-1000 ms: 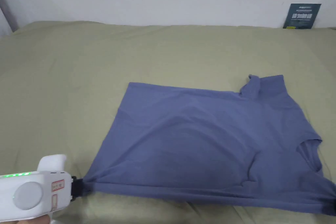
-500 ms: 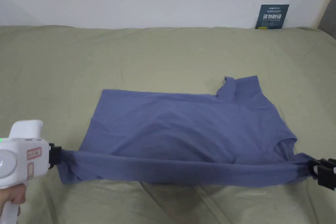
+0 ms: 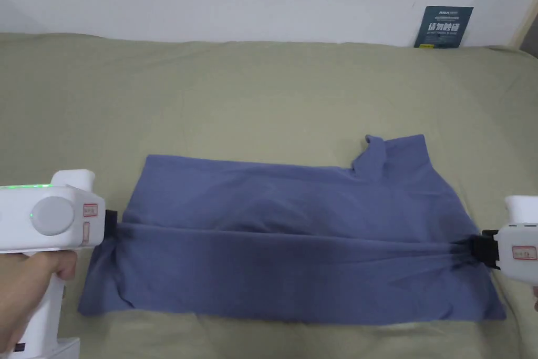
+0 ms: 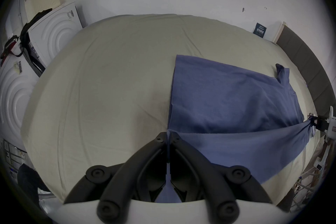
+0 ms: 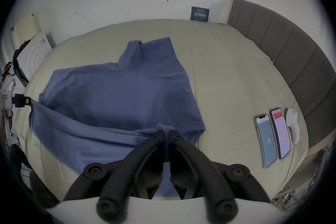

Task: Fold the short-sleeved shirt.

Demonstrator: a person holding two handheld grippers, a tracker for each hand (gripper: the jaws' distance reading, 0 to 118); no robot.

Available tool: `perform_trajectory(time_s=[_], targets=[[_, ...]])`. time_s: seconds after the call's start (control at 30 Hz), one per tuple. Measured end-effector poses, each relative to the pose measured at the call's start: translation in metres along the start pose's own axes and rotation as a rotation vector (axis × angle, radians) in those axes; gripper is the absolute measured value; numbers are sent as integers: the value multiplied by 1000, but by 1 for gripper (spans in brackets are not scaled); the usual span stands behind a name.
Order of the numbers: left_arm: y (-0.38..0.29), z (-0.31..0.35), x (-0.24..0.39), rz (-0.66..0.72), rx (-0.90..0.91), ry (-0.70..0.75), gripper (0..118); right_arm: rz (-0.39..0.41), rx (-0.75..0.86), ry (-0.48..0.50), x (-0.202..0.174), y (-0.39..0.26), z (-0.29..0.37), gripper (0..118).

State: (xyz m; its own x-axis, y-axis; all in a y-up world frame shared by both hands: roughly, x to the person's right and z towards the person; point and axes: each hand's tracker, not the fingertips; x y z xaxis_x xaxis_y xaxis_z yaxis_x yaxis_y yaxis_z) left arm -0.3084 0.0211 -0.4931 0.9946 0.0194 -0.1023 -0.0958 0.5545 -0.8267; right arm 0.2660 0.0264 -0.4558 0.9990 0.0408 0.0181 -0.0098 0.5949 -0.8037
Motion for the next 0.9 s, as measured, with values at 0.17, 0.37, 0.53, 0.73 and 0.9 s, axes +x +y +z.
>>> perform_trajectory(time_s=[0.17,0.37,0.53,0.73,0.9], targets=[[-1,-17,-3,20,-39,4,89,-53,-86,-56,2,-2,-21,89],[-26,18,-21,18,-8,43,108,-106,-47,-24,11,-31,16,116],[-65,64,-43,84,15,10,0,-99,-5,3,1,-76,54,0],[-101,60,-38,96,-52,-119,29,-113,-13,51,-5,-110,61,0],[-92,13,-35,70,-81,-99,115,-125,-31,67,-1,-112,55,0]])
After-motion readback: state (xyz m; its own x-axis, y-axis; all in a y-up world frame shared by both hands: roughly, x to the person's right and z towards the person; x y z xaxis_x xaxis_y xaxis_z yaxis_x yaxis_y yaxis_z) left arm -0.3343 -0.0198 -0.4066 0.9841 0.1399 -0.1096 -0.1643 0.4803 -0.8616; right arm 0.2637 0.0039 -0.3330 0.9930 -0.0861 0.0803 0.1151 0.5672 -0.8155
